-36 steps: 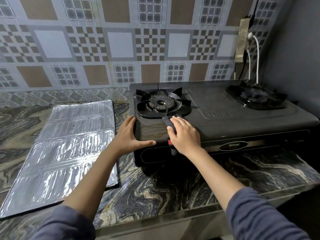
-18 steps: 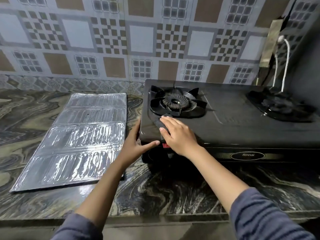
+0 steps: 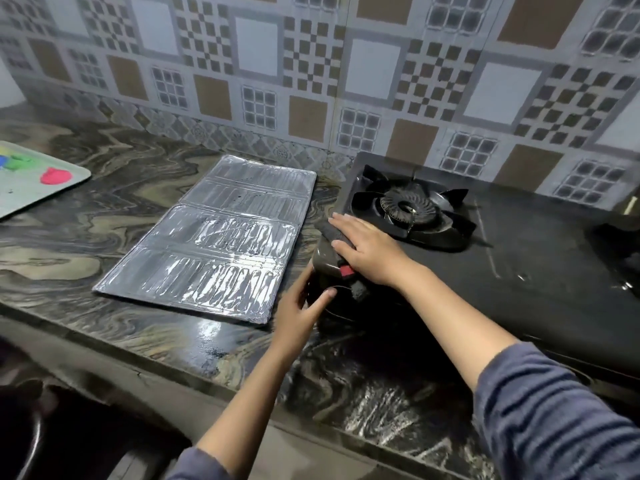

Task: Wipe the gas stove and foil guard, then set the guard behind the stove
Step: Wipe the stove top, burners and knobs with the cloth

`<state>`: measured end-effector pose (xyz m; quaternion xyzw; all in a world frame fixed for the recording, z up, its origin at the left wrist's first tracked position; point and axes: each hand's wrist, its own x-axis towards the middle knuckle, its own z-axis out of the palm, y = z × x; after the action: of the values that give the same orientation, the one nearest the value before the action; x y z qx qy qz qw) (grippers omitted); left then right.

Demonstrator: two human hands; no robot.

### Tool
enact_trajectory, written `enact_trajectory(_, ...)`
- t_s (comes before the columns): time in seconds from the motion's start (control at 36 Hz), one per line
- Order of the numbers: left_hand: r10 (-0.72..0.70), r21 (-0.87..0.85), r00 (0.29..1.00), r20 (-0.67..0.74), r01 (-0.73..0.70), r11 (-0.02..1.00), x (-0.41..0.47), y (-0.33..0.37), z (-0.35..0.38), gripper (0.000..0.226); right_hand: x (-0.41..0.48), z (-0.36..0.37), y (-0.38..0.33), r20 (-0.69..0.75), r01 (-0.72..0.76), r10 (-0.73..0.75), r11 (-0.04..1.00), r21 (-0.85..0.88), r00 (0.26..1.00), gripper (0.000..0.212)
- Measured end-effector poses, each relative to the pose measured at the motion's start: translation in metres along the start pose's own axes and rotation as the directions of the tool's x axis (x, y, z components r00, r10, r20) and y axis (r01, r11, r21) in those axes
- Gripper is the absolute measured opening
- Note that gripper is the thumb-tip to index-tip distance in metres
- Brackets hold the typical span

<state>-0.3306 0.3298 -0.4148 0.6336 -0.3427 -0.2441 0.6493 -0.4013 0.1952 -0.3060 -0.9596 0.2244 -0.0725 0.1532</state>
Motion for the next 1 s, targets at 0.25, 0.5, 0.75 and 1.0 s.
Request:
enact_trajectory(0.25,-0.001,-0.030,0.982,-0.187,-0.004,1.000,-0.013,-0.009,0.015,0.063,0.003,0.000,0.002,0.017,0.175,-0.175,0.983,-0.048,0.984,0.050)
enact_trajectory(0.5,-0.026,-0.089,0.969,-0.246,0.004,0.996,-0.017,-0.014,0.021,0.059,0.001,0.000,-0.011,0.063,0.391,-0.386,0.910,-0.136,0.920,0.043)
enact_trajectory(0.75,-0.080,-0.125,0.967,-0.241,0.051,0.991,-0.017,-0.011,0.020,0.059,-0.018,0.012,0.000,-0.007,0.525,-0.544,0.814,-0.249,0.839,0.047)
enact_trajectory(1.0,-0.021,-0.105,0.982,-0.187,0.001,0.994,-0.016,-0.007,0.015,0.051,-0.057,0.027,0.017,-0.324,0.269,-0.385,0.898,-0.348,0.864,0.045)
